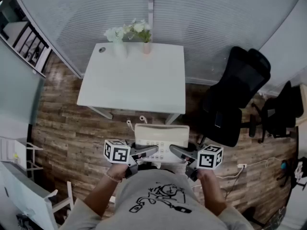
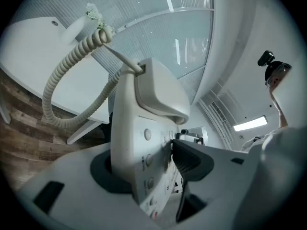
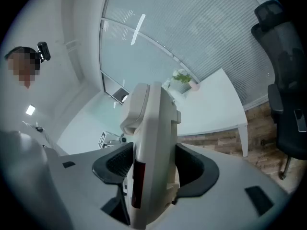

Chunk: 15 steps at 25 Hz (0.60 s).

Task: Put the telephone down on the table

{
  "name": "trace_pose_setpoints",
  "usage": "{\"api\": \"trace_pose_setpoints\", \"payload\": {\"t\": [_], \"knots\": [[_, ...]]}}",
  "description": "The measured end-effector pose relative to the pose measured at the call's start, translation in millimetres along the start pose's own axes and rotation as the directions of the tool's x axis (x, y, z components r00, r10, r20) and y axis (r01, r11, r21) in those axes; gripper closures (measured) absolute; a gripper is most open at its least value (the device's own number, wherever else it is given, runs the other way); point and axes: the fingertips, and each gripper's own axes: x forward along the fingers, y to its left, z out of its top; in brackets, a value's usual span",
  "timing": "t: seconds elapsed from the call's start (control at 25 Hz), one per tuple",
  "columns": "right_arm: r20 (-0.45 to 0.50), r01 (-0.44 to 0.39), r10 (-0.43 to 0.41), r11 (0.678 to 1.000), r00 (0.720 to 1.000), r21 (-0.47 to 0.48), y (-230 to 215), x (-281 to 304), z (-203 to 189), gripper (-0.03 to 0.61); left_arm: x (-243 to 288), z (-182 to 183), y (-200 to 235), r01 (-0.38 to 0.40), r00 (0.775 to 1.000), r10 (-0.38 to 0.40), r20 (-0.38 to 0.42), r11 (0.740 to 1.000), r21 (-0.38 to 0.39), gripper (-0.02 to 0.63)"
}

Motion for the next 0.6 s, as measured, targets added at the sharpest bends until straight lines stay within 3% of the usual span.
{"api": "trace_pose_setpoints", "payload": {"t": [0.6], "knots": [[-0.004, 0.003, -0.003, 1.0, 1.0, -0.003, 0.0, -4.3, 0.2, 0.29, 2.5, -1.1, -3.1, -0.004, 1.0, 0.004, -0.002, 1.0, 0.003, 0.363]]}}
